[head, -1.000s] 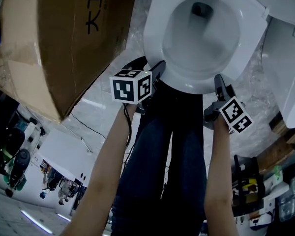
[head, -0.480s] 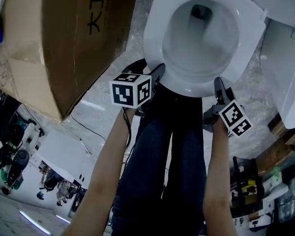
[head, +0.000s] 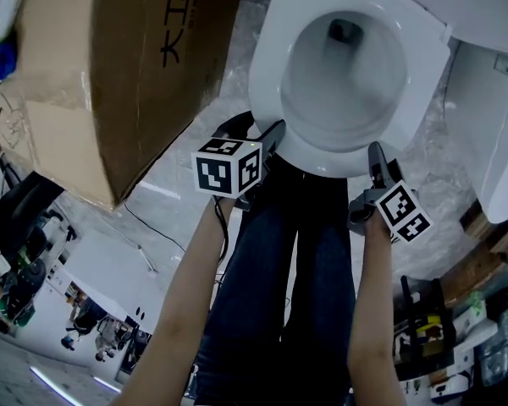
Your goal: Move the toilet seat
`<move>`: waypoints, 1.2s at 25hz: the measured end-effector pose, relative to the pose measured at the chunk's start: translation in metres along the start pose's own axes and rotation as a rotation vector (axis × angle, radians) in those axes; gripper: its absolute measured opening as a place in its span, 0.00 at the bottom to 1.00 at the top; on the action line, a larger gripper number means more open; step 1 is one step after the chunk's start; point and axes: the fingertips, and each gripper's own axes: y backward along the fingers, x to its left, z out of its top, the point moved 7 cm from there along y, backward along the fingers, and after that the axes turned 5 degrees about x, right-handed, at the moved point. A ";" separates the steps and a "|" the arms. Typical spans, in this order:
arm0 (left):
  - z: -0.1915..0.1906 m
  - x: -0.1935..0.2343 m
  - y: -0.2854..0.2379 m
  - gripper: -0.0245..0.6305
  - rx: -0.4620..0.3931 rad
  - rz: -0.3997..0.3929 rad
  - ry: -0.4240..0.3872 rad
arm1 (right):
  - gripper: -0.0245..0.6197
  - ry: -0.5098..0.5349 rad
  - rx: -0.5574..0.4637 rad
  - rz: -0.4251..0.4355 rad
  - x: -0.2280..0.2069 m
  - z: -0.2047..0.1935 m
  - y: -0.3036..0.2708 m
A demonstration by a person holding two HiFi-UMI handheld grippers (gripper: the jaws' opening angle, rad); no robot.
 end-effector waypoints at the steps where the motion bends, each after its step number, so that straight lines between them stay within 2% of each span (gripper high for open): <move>1: 0.000 -0.001 0.002 0.43 -0.003 0.000 -0.002 | 0.44 0.001 -0.003 0.001 0.001 0.000 0.001; 9: 0.001 -0.005 0.013 0.43 -0.024 -0.003 -0.009 | 0.44 0.005 -0.007 0.014 0.005 0.001 0.012; 13: -0.001 -0.008 0.022 0.43 -0.030 0.013 -0.049 | 0.44 0.006 -0.010 0.021 0.007 0.002 0.016; 30: -0.037 -0.043 0.061 0.43 0.036 -0.016 -0.110 | 0.44 -0.004 -0.028 0.008 0.018 0.010 0.040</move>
